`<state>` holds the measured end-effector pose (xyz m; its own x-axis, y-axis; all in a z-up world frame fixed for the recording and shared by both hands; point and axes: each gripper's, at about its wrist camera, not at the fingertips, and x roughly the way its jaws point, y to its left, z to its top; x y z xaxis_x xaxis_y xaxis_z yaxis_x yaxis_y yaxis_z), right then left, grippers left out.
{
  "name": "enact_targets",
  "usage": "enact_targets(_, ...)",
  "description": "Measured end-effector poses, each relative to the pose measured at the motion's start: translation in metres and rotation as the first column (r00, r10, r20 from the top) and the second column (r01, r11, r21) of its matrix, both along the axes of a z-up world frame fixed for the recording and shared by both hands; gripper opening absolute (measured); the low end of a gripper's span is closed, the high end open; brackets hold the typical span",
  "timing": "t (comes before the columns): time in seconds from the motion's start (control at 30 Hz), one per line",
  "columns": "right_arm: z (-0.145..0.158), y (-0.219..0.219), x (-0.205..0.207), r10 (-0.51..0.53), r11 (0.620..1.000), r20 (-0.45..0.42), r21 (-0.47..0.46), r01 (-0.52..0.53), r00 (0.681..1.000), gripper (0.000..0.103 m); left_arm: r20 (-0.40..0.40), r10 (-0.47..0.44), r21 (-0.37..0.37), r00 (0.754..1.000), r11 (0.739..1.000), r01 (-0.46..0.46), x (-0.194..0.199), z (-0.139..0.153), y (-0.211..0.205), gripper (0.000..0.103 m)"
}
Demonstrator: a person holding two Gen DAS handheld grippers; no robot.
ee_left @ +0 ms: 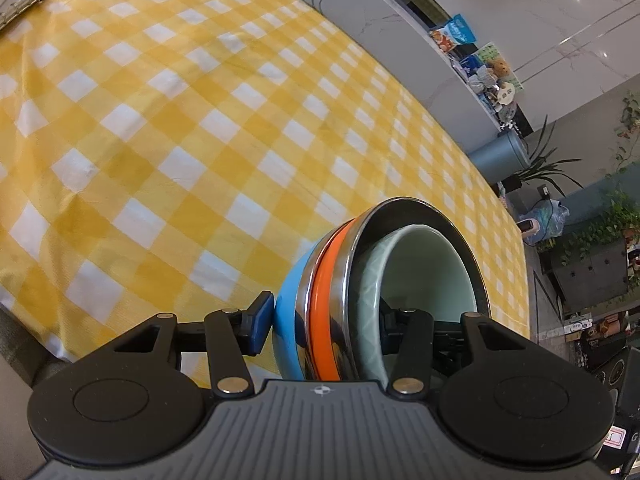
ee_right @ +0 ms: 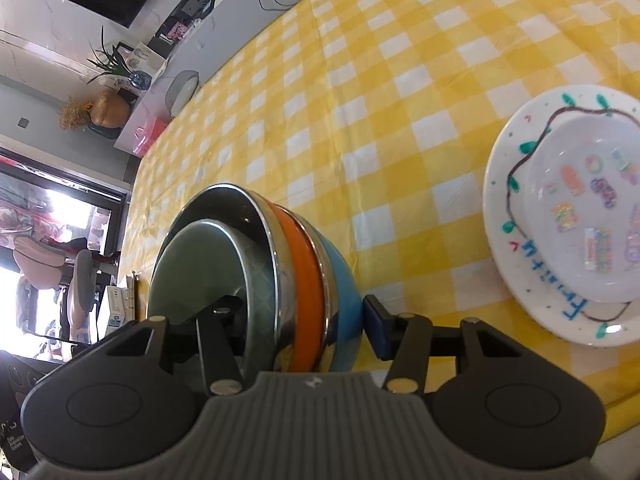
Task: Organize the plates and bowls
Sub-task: 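Lift the bowl stack with both tools and lower it onto the plate stack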
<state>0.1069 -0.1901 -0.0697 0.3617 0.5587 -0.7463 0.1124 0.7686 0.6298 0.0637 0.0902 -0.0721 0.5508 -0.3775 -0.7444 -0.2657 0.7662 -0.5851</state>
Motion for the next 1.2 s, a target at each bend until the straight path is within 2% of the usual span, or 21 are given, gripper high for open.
enact_targets(0.4,0.034,-0.064,-0.016,-0.058,0.998,0.053,0.022,0.057,0.997,0.051,0.061,-0.086,0.004,0.994,0.996,0.086,0.001,0.032,-0.06,0.054)
enact_targets(0.6,0.049,-0.103,-0.016,-0.075,0.997,0.062,0.0,0.075,0.995,0.051,0.061,-0.112,-0.047,0.992,0.992,0.115,0.012,0.035,-0.093,0.054)
enact_targets(0.83,0.055,-0.143,-0.007,-0.068,0.996,0.042,-0.05,0.07,0.997,0.051,0.036,-0.132,-0.098,0.991,0.986,0.135,0.034,0.021,-0.13,0.052)
enact_targets(1.2,0.024,-0.168,0.008,-0.077,0.996,-0.048,-0.055,0.075,0.996,0.051,-0.036,-0.145,-0.1,0.989,0.985,0.141,0.05,-0.007,-0.155,0.051)
